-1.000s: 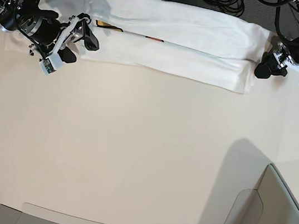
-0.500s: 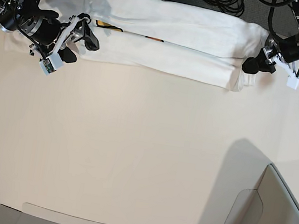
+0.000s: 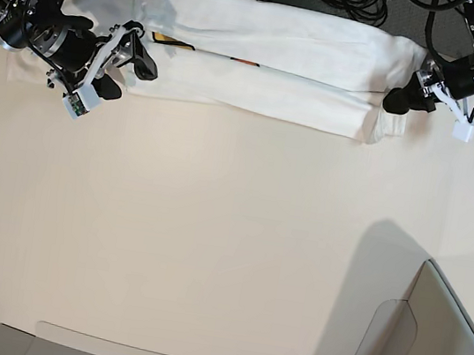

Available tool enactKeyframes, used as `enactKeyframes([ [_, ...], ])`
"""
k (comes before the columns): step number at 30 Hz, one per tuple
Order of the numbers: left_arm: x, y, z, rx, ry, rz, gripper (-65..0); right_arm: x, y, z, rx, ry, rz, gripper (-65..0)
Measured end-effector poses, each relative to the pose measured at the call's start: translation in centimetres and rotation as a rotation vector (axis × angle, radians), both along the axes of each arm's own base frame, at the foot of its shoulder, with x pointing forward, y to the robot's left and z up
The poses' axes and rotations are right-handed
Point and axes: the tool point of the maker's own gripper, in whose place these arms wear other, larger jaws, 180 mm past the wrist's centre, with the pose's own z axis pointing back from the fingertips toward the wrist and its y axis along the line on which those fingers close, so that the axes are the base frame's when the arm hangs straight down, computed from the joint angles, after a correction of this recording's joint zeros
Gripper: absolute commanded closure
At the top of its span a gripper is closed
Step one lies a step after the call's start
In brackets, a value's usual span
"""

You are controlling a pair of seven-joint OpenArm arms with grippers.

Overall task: Layout the t-shirt on the table in an organized manner, then fold the t-shirt properly
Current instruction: 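Grasp the folded shirt's end with the left gripper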

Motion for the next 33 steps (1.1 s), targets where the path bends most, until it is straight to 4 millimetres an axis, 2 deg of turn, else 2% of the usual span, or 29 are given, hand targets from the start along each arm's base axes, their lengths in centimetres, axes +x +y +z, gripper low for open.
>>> enactKeyframes([
  [8,-0.1,0.5,0.2,0.013,0.003,-0.013,-37.3,0.0,0.0,0.0,0.0,0.0,0.0,-43.9],
  [13,1.2,1.2,2.8,-0.051,-0.09,-0.004,-37.3,0.0,0.0,0.0,0.001,0.0,0.0,-43.9],
  [15,1.4,1.2,3.1,-0.058,-0.1,-0.004,-37.3,0.0,0.0,0.0,0.0,0.001,0.0,-43.9],
  [19,1.3,0.9,2.9,-0.062,-0.095,-0.005,-37.3,0.0,0.2,-0.2,0.011,0.009,-0.003,-43.9],
  [24,1.1,-0.6,2.4,-0.079,-0.074,-0.05,-37.3,-0.3,0.0,-1.4,0.024,0.05,-0.02,-43.9],
  [28,0.1,0.4,0.7,0.012,0.003,-0.063,-37.3,-0.2,0.0,-1.3,0.027,0.047,-0.019,-43.9],
  [33,0.1,1.3,0.6,0.058,0.015,-0.068,-37.3,-0.2,0.1,-1.3,0.027,0.047,-0.017,-43.9],
])
